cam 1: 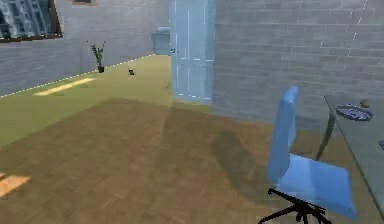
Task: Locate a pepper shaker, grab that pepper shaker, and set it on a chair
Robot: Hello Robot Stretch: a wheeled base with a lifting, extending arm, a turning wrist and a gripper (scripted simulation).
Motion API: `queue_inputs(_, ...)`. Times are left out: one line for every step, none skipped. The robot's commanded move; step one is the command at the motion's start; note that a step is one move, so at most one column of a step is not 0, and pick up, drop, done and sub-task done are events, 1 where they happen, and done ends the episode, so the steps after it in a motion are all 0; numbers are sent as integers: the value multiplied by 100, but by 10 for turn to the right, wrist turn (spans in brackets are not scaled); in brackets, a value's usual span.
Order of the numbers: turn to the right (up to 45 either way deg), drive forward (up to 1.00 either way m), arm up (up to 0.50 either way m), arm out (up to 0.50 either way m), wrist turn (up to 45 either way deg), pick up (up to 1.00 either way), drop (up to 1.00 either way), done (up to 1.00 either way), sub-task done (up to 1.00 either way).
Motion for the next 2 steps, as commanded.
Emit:
queue_inputs(450, 0, 0, 0, 0, 0, 0, 0, 0)
queue_inputs(450, 0, 0, 0, 0, 0, 0, 0, 0)
